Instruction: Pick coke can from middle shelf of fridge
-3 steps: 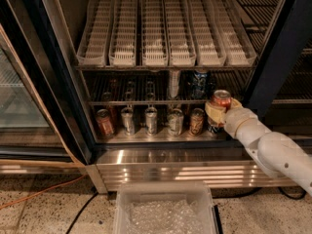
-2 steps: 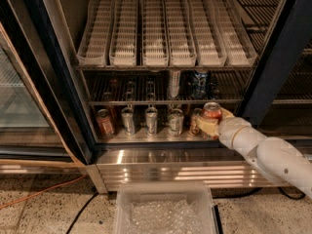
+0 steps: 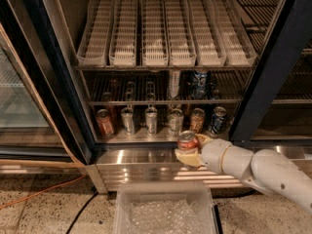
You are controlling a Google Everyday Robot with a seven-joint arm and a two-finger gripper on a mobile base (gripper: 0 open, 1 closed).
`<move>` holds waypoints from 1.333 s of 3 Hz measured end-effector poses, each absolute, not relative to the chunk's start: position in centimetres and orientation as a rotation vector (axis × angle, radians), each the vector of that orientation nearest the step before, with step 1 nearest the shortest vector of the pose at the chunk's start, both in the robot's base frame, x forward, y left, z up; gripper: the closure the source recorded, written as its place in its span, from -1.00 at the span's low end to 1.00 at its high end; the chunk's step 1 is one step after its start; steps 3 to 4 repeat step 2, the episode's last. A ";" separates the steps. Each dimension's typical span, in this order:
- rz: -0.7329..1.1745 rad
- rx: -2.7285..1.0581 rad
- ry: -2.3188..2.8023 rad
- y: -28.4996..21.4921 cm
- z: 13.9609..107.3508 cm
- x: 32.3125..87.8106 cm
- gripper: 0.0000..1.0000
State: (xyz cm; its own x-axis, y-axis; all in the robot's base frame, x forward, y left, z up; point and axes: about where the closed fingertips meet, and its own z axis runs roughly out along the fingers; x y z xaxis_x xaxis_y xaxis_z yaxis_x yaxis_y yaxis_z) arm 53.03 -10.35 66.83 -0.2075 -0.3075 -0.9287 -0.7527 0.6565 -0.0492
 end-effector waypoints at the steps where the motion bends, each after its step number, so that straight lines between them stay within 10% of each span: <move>1: 0.632 -0.995 1.704 -6.3 67.7 47.8 1.00; 4: 0.632 -0.995 1.705 -6.3 67.7 47.8 1.00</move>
Offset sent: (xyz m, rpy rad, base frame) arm -0.0446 0.0326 0.0041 0.0172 -0.0078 0.1392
